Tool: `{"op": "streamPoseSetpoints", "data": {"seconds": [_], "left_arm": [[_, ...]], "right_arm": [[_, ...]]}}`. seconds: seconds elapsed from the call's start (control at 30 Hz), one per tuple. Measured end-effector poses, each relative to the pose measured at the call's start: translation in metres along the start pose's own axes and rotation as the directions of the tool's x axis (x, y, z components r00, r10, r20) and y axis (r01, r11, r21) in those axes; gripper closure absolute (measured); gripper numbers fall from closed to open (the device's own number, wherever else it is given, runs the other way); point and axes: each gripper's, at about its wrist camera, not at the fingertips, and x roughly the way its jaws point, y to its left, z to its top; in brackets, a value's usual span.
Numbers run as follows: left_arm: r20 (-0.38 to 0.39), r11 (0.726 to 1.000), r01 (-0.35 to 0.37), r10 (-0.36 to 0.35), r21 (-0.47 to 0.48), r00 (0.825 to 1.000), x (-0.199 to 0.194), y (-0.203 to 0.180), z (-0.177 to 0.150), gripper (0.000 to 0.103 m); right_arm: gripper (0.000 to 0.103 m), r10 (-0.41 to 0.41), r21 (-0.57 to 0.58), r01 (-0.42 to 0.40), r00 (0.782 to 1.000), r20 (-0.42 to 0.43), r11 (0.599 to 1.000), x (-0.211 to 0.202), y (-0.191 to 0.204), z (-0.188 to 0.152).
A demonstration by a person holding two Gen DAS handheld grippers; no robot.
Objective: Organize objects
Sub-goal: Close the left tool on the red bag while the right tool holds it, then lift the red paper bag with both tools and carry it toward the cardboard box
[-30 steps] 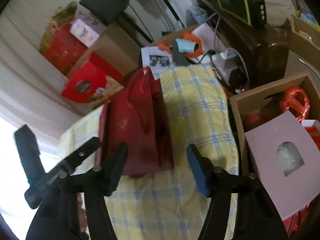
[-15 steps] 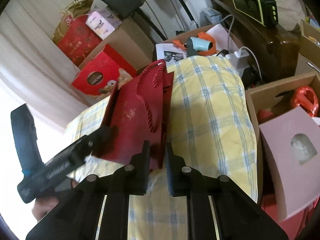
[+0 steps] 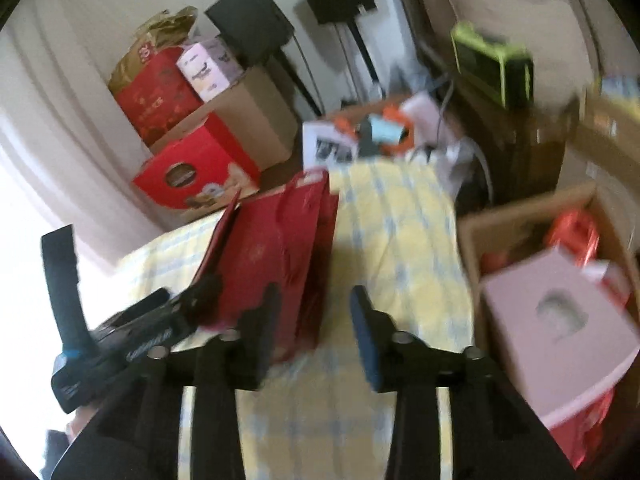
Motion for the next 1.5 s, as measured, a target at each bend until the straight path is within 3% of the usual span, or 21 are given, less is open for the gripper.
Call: {"op": "streamPoseSetpoints", "data": {"seconds": [0.07,0.27,0.3,0.43,0.53,0.67,0.87,1.13,1.5], "left_arm": [[0.009,1.000,-0.005,0.005,-0.015,1.000,0.000,0.003,-0.002,0.014],[0.025,0.996,0.051,-0.049,-0.075,0.998,0.003,0.016,-0.007,0.031],[0.029,0.996,0.051,-0.049,-0.071,0.998,0.002,0.015,-0.007,0.035],[0.075,0.999,0.037,-0.034,-0.040,0.997,-0.006,0.014,-0.008,0.055],[0.092,0.999,0.028,-0.029,0.019,0.995,-0.015,0.005,-0.006,0.078],[0.078,0.999,0.048,-0.048,0.005,0.996,-0.025,0.003,-0.004,0.080],[0.091,0.997,0.072,-0.072,0.002,0.993,-0.052,0.005,-0.012,0.082],[0.129,0.997,0.081,-0.083,0.020,0.988,-0.094,-0.004,-0.023,0.082],[0.211,0.994,0.108,-0.110,0.017,0.971,-0.184,-0.003,-0.040,0.082]], "right_arm": [[0.049,-0.023,-0.044,0.023,1.000,-0.003,0.999,0.013,0.005,0.008],[0.049,0.031,-0.032,-0.033,0.997,-0.073,0.999,0.051,0.012,0.007],[0.061,0.037,-0.030,-0.040,0.995,-0.088,0.999,0.056,0.013,0.005],[0.089,0.042,0.003,-0.042,0.996,-0.080,0.999,0.058,0.008,0.001],[0.093,0.088,0.048,-0.084,0.994,-0.070,0.995,0.053,0.002,0.002],[0.094,0.025,-0.005,-0.025,0.999,-0.024,1.000,0.040,0.015,-0.002],[0.095,0.007,-0.072,-0.004,0.999,0.048,0.997,0.009,0.032,-0.006],[0.095,0.010,-0.092,0.000,0.994,0.113,0.996,-0.039,0.047,-0.010],[0.095,0.035,-0.139,-0.006,0.978,0.207,0.990,-0.118,0.075,-0.026]]}}
